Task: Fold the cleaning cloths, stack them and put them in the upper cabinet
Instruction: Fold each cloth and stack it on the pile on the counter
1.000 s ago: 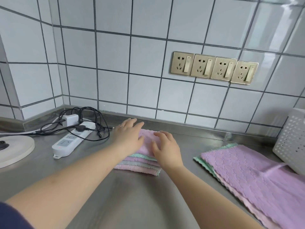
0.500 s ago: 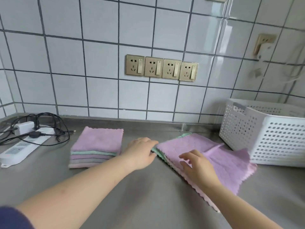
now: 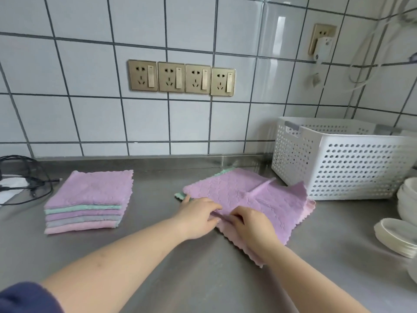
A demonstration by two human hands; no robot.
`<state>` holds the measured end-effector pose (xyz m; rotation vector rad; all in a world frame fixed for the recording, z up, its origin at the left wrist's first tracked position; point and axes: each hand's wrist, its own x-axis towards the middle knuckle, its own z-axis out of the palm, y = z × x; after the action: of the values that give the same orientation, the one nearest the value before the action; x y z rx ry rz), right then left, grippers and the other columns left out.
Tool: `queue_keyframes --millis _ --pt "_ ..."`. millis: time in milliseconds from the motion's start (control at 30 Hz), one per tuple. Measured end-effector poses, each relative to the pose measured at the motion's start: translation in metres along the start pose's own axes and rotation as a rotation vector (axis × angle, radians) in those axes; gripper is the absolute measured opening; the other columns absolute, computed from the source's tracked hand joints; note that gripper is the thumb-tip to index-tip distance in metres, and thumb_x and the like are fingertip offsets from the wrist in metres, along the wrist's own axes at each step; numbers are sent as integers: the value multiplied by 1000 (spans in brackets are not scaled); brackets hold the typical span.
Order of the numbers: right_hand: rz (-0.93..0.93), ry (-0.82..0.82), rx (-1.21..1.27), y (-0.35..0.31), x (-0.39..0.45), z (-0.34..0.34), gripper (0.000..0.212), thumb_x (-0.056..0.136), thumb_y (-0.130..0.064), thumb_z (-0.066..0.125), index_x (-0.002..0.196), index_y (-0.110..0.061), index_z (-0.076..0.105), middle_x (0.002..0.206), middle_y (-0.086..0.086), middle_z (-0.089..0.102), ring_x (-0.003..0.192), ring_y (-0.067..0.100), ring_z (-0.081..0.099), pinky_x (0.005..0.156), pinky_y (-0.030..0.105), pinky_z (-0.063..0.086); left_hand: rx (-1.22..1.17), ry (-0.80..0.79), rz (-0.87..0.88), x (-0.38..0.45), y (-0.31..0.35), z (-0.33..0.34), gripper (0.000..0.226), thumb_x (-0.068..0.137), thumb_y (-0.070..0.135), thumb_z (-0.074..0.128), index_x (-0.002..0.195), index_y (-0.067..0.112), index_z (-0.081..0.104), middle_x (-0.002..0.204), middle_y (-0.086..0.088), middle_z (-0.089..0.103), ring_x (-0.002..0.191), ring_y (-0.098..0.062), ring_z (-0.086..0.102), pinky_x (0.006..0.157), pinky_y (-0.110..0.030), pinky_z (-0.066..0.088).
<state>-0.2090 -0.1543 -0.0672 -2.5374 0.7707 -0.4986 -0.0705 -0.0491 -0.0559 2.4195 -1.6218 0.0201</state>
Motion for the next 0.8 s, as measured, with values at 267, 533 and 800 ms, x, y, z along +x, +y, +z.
queue_keyframes --millis 267,533,800 --pt "30 -5 62 6 4 -2 19 94 -28 45 98 -20 61 95 -5 65 89 18 57 72 28 41 4 137 -198 31 -21 10 43 89 12 40 119 37 60 131 15 56 127 -10 44 107 -35 27" --pt "-28 -49 -174 2 14 -15 18 88 -11 43 79 -15 59 90 4 49 79 24 47 63 31 35 97 267 -339 45 -63 -13 28 91 21 46 103 33 67 113 7 67 106 -20 60 86 -27 44" --pt "-43 357 -222 -45 60 -113 24 91 -20 46 102 -21 68 106 8 67 98 32 60 72 33 46 -159 613 -308 41 -41 -104 23 96 20 38 106 21 59 100 -6 68 90 -30 59 68 -32 41"
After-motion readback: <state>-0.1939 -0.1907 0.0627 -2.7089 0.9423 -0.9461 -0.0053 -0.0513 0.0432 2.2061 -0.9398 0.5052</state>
